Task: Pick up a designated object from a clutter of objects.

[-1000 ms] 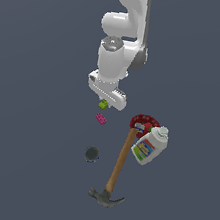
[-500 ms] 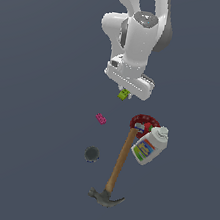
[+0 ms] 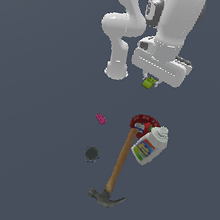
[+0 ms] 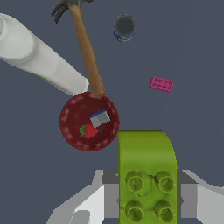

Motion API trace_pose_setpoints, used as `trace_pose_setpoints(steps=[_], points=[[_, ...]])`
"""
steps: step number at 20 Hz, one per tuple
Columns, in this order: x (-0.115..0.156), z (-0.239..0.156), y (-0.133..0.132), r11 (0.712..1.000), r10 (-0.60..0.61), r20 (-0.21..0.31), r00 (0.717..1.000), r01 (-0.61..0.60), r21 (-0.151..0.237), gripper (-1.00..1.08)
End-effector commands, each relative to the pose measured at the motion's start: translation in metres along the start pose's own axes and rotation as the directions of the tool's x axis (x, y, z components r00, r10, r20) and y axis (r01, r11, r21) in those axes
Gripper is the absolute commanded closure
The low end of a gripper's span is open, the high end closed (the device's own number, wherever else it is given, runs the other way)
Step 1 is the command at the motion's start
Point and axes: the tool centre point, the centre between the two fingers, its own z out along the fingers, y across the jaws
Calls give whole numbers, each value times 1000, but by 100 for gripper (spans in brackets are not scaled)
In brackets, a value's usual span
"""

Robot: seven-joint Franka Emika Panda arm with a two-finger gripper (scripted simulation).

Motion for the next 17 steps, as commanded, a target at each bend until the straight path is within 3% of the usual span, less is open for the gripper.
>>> trace_pose_setpoints(steps=[1, 9, 17], points=[[-13, -18, -15, 1000, 0, 1, 1000, 0, 0, 108], [-39, -56, -49, 1000, 0, 3, 1000, 0, 2, 108], [-44, -66, -59, 1000, 1, 3, 1000, -1, 3, 108]])
